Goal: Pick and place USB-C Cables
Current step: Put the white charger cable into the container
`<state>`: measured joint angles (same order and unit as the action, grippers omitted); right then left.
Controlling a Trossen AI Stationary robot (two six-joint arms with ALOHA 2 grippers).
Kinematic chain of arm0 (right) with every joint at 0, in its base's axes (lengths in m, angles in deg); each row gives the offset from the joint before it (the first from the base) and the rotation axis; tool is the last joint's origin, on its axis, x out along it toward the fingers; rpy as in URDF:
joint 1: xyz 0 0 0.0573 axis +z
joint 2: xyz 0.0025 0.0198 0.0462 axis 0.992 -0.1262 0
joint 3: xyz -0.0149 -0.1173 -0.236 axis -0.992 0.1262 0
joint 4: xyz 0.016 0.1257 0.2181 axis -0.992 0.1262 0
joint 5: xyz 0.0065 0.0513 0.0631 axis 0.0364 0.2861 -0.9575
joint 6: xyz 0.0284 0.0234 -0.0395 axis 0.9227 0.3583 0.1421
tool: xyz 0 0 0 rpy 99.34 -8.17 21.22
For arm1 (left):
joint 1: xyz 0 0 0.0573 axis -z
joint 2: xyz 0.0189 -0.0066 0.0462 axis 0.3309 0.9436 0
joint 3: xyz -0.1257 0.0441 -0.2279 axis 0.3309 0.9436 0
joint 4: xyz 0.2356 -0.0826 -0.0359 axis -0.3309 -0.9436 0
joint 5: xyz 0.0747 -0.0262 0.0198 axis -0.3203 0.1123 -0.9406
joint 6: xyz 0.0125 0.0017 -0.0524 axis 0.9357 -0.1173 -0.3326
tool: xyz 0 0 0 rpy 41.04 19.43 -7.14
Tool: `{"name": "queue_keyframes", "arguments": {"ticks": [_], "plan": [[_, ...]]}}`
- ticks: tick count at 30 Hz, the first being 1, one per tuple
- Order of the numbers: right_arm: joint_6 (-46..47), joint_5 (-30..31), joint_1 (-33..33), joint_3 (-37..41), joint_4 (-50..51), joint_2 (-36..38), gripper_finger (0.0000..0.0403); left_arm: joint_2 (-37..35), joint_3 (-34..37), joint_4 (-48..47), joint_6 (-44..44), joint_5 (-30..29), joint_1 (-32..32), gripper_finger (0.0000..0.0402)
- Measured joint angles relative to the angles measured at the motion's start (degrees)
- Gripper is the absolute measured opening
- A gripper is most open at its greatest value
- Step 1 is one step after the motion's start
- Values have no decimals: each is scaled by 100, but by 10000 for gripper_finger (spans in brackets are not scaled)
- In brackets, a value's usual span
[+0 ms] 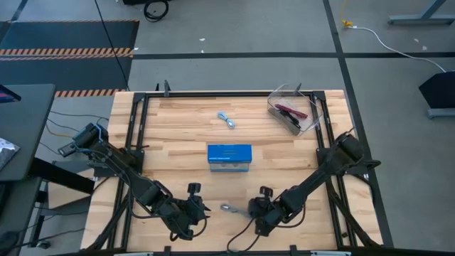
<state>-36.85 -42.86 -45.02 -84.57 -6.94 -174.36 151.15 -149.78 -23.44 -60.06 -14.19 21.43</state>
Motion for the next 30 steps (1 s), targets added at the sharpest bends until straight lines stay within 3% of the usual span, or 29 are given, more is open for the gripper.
{"name": "queue_keyframes", "arguments": {"ticks": [10, 20, 27, 30], "plan": [[366, 856, 123, -15, 1937, 1426, 2, 0, 0, -35, -13, 2, 0, 98], [1914, 534, 146, -16, 5226, 2911, 0, -2, 0, -158, -17, 2, 37, 98], [2604, 1073, 3, -20, 6732, 3597, 0, -2, 0, -175, -17, 2, 27, 98], [2354, 1281, -384, 45, 6682, 3844, 0, -2, 0, -175, -17, 0, 13, 98]]}}
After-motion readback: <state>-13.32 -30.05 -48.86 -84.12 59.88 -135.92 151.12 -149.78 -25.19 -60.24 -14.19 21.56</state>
